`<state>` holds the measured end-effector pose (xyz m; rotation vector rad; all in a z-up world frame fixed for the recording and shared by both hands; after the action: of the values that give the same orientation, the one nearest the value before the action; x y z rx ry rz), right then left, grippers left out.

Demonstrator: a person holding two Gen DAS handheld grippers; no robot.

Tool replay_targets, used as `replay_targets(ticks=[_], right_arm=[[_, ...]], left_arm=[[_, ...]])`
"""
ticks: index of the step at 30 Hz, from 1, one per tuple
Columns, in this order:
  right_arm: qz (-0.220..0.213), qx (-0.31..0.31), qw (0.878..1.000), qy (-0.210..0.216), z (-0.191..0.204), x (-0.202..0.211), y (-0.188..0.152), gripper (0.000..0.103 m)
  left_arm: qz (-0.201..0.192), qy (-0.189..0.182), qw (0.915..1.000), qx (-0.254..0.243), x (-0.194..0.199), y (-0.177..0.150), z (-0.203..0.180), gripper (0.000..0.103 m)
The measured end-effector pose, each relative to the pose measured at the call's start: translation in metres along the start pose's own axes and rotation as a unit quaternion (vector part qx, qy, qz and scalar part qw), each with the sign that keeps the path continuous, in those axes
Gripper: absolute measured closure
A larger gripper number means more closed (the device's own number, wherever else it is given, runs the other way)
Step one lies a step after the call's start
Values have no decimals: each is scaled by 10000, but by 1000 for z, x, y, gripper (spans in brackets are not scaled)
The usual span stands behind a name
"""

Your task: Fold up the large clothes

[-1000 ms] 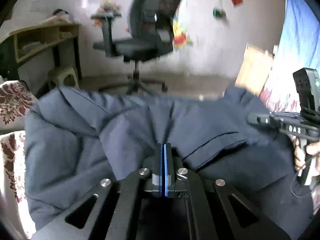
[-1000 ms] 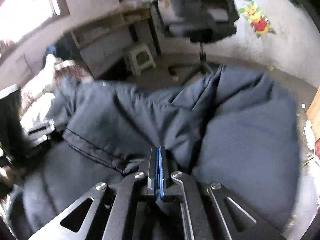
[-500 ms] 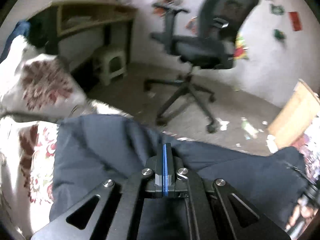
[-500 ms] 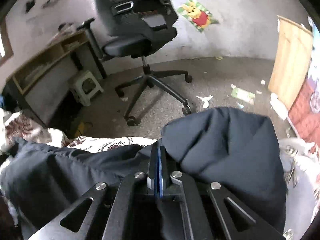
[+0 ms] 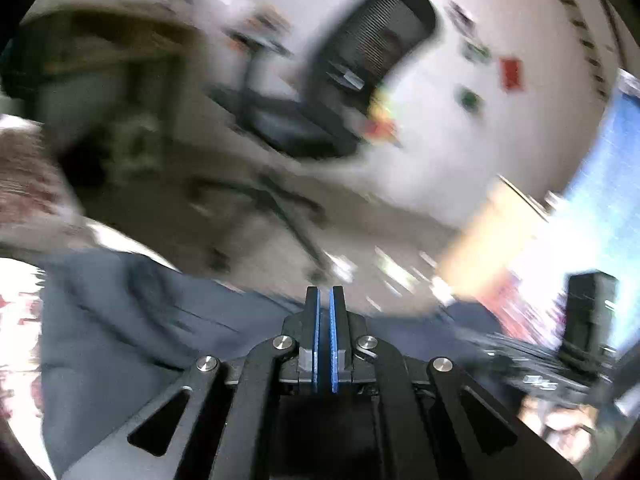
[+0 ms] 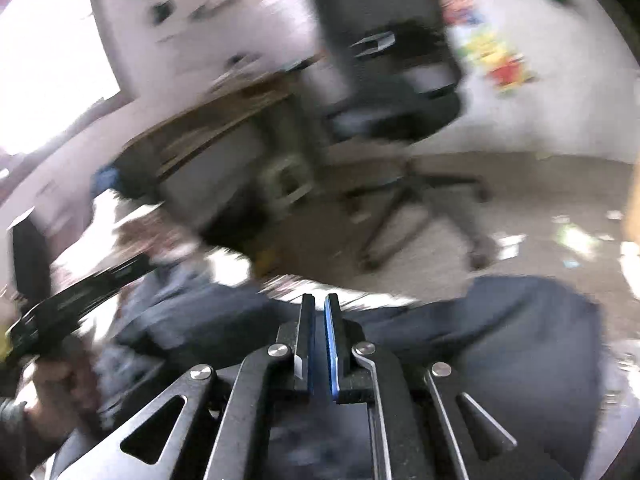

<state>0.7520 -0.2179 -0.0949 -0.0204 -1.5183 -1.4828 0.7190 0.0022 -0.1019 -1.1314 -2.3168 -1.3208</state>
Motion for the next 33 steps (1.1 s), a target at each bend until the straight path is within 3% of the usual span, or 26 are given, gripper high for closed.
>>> replay_targets(ticks=[4,8,13,18,21,22,28,33], right_arm=[[570,58,9982,173,4,-11,-24,96],[1053,-59,9938,350,-8,-21,-48,99],[1039,43,9945,148,-1,-19,-55,101],[299,230,9987,342,29,4,-21,96],[622,450,9963,374,44,-17,-11,96],[877,492,9941,399,46,-28,-15,96],[1491,537,9861,502,44,-45,-54,97],[1449,557,9877,176,45,-56,-64,99]], left_arm=[[863,126,9937,-699,-18,-29,-4,101],[1118,274,9877,-1062,-18,-47,-1,101],[961,602,9841,-1366,-30,-64,-1,101],[852,449,9887,-1149,-26,-79,7,101],[815,387,9909,-1001,-19,-80,10,101],[833,390,9910,-969,-17,-81,12,101],[983,380,9891,-1024,-6,-88,14,101],[972,615,9868,-1139,-14,-90,12,101]])
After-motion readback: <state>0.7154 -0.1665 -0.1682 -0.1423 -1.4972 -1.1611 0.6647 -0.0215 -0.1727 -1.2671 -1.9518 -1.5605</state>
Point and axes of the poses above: each gripper's, at about its wrist camera, not at the fingertips, and x roughly against the way its jaws point, z to its left, y to its top, the point moved 3 cm from there along -x, roughly the way its jaws point, and after that the axes turned 11 degrees about x, right-handed, at the moved point
